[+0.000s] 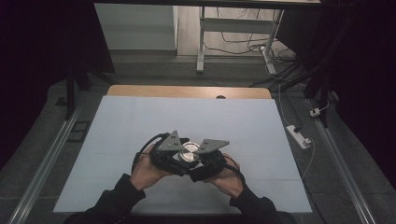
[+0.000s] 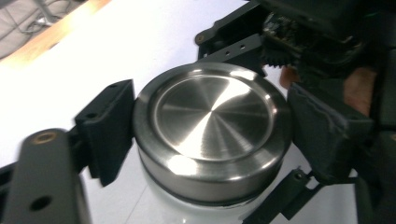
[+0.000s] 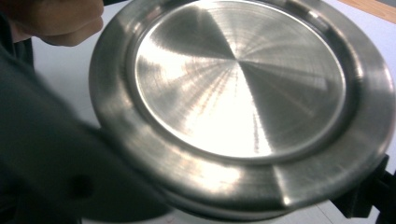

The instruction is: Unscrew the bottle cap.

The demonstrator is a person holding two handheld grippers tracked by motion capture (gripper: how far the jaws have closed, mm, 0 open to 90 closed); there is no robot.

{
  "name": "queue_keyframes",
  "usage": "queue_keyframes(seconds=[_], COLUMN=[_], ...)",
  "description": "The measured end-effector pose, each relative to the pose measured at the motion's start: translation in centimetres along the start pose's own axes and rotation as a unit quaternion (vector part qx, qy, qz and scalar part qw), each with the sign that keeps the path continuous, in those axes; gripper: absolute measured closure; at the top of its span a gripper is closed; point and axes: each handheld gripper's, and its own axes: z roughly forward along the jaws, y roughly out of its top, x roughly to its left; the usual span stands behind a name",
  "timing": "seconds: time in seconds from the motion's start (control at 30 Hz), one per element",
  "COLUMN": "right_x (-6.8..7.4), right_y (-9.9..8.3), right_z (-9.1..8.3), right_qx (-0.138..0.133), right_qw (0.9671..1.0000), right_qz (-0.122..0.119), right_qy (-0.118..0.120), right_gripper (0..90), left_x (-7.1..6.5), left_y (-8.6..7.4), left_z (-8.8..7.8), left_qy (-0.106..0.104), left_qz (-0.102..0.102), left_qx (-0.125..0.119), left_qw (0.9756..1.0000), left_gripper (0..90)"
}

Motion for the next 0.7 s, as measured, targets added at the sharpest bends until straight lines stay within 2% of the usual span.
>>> queue_keyframes(seconds=[0.03, 0.07, 0.13, 0.17, 0.2, 0.23, 0.3, 0.33, 0.37, 0.43, 0.53, 0.63, 0.7], right_x=[0.1, 0.1, 0.3, 0.4, 0.5, 0.7, 1.1, 1.3, 1.5, 1.9, 2.2, 1.9, 1.6], right_y=[0.1, 0.1, 0.3, 0.3, 0.3, 0.4, 0.4, 0.4, 0.4, 0.5, 0.5, 0.4, 0.4], right_z=[0.0, -0.1, -0.2, -0.2, -0.2, -0.1, 0.0, 0.1, 0.2, 0.3, 0.4, 0.3, 0.2], right_qx=[-0.003, -0.004, -0.007, -0.005, -0.003, -0.001, 0.003, 0.005, 0.005, 0.006, 0.01, 0.009, 0.009], right_qw=[1.0, 1.0, 0.9997, 0.9995, 0.9991, 0.9987, 0.9975, 0.9969, 0.9962, 0.9951, 0.9941, 0.9953, 0.9968], right_qz=[-0.003, -0.005, -0.011, -0.015, -0.02, -0.026, -0.037, -0.042, -0.047, -0.056, -0.064, -0.058, -0.046], right_qy=[0.001, 0.007, 0.02, 0.028, 0.037, 0.045, 0.06, 0.067, 0.073, 0.082, 0.086, 0.077, 0.065], right_gripper=[15.1, 15.1, 15.1, 15.1, 15.1, 15.1, 15.1, 15.1, 15.1, 15.1, 15.1, 15.1, 15.1], left_x=[0.3, 0.6, 1.1, 1.4, 1.5, 1.6, 1.6, 1.4, 1.4, 1.3, 1.3, 1.1, 0.8], left_y=[0.0, 0.0, 0.1, 0.1, 0.1, 0.0, -0.2, -0.4, -0.5, -0.7, -0.9, -0.9, -0.8], left_z=[-0.3, -0.8, -1.6, -2.0, -2.4, -2.7, -2.8, -2.8, -2.7, -2.3, -1.9, -1.6, -1.2], left_qy=[-0.018, -0.031, -0.042, -0.062, -0.078, -0.085, -0.113, -0.118, -0.121, -0.129, -0.128, -0.103, -0.072], left_qz=[-0.009, -0.009, -0.001, 0.007, 0.025, 0.041, 0.072, 0.09, 0.099, 0.104, 0.103, 0.081, 0.06], left_qx=[-0.008, -0.014, -0.014, -0.01, -0.005, -0.002, 0.014, 0.016, 0.02, 0.023, 0.018, 0.008, 0.005], left_qw=[0.9998, 0.9994, 0.999, 0.998, 0.9967, 0.9955, 0.9909, 0.9889, 0.9875, 0.9859, 0.9862, 0.9914, 0.9956], left_gripper=[11.4, 10.5, 9.1, 8.5, 8.9, 9.5, 10.4, 11.6, 12.0, 14.2, 19.8, 20.3, 20.4])
